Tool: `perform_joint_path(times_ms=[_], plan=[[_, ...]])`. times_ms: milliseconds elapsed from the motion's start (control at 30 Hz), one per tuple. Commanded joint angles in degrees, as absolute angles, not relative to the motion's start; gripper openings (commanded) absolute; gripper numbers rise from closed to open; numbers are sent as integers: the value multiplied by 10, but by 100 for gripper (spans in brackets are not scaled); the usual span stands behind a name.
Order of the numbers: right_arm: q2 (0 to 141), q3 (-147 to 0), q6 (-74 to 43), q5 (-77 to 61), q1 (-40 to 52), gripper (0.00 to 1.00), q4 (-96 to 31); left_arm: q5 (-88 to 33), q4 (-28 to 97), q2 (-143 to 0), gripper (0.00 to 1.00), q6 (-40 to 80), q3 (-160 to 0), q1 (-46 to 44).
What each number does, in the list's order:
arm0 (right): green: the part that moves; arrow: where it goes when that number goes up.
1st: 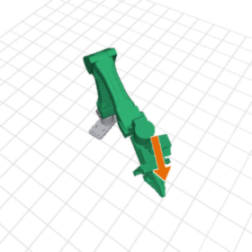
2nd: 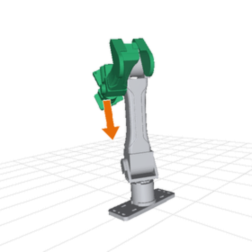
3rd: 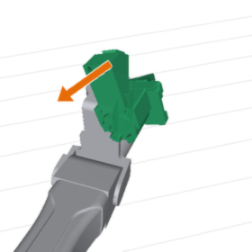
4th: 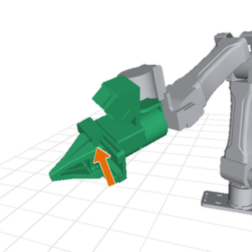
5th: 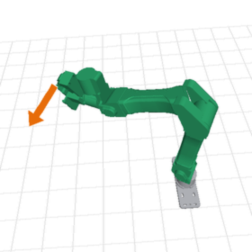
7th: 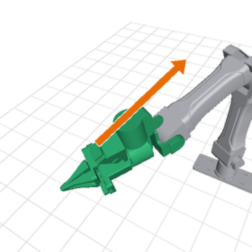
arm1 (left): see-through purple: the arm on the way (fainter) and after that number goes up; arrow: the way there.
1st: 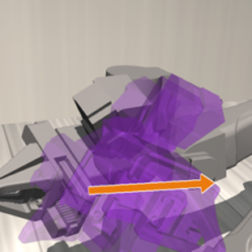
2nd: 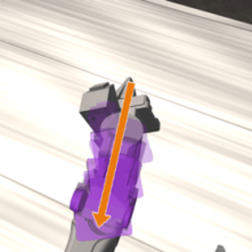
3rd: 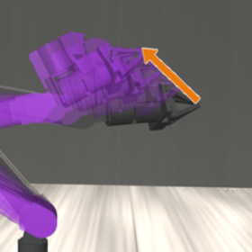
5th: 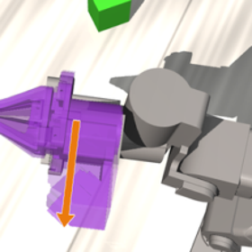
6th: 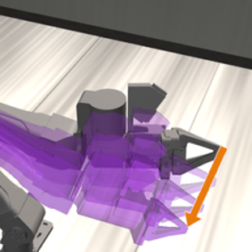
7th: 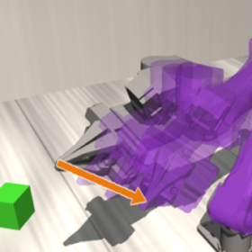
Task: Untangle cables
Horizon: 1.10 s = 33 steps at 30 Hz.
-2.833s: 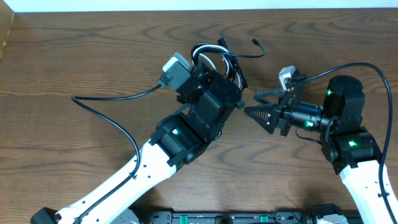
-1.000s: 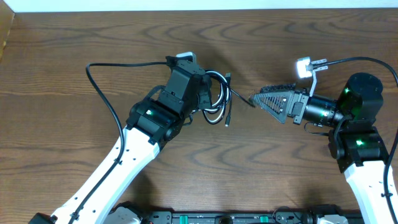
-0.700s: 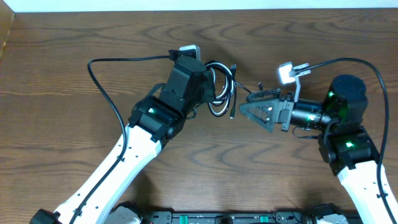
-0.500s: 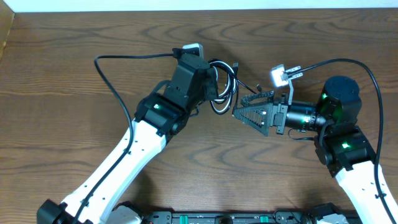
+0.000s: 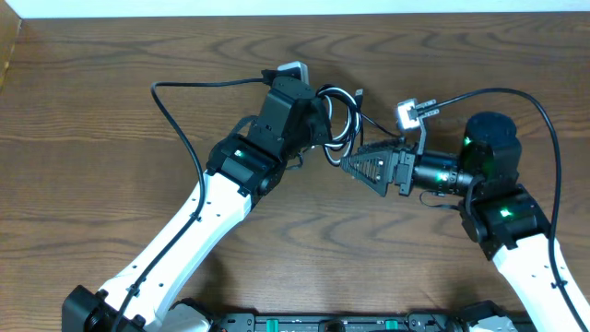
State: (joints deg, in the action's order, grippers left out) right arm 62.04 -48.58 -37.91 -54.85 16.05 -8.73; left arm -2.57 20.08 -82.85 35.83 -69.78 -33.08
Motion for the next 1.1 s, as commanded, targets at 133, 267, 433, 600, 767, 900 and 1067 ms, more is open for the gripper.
perform_joint_path(times_ms=[133, 267, 433, 600, 767, 900, 1067], plan=[[624, -486, -366, -552, 166, 99, -75, -44, 196, -825, 7, 363, -708, -329], [624, -486, -366, -575, 166, 96, -50, -44, 196, -825, 8, 363, -708, -329], [624, -486, -377, -574, 166, 96, -36, -49, 194, -825, 7, 390, -708, -329], [624, -486, -376, -572, 166, 96, -34, -60, 193, -825, 8, 400, -708, -332], [624, -486, -377, -569, 166, 96, -34, -60, 183, -825, 8, 400, -708, -350], [624, -486, -377, -569, 166, 96, -31, -60, 178, -826, 8, 399, -708, -366], [624, -486, -377, -571, 166, 95, -25, -60, 178, -827, 7, 399, -707, -372]])
